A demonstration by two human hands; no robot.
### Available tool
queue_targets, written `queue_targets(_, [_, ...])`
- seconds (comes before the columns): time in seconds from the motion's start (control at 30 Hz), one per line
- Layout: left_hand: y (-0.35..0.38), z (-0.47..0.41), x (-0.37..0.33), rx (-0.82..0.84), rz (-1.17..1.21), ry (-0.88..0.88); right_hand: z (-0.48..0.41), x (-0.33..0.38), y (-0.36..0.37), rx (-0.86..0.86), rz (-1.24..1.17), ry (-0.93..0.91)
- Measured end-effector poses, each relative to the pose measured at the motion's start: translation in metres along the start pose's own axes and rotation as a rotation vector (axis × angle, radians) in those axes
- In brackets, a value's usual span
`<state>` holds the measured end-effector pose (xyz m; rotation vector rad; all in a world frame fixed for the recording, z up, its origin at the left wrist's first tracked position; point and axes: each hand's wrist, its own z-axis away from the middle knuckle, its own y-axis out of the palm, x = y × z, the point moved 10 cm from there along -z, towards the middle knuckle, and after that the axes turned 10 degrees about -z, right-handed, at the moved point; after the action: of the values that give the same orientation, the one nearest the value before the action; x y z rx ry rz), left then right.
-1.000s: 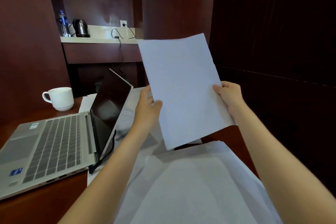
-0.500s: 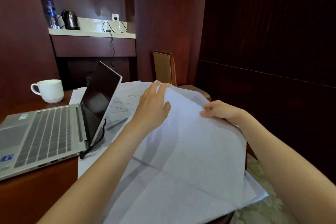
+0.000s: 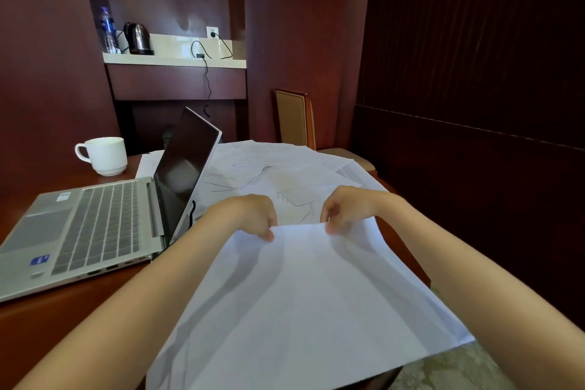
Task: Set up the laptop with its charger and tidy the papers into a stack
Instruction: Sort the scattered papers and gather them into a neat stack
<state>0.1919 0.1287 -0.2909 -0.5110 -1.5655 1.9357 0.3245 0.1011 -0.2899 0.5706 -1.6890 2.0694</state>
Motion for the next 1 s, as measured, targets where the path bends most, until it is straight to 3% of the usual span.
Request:
queue_targets(0.3, [0.019, -0.006, 0.021, -0.087, 0.097, -0.079, -0.009, -0.011, 0.011, -0.008, 0.007, 0.068])
queue_targets(0.37, [0.023, -0.005, 0.017, -0.099, 0.127, -0.090, -0.015, -0.011, 0.004, -0.096, -0.043, 0.093])
queue_targets(0.5, [0.035, -0.005, 0.014, -0.167, 0.057, -0.183, -0.024, -0.027, -0.001, -0.395, -0.743, 0.267])
queue_targets(0.6, [0.033, -0.002, 0.016, -0.317, -0.020, -0.250, -0.030, -0.029, 0.016, -0.428, -1.094, 0.354])
queue_targets(0.73, [0.030, 0.001, 0.022, -0.434, 0.002, -0.283, -0.037, -0.029, 0.033, -0.445, -1.388, 0.411])
queue_targets(0.83, [0.028, 0.003, 0.026, -0.482, 0.012, -0.303, -0.041, -0.014, 0.048, -0.339, -1.334, 0.409])
queue_targets(1.0, [0.027, 0.003, 0.027, -0.495, -0.031, -0.311, -0.050, 0.002, 0.049, -0.313, -0.808, 0.432])
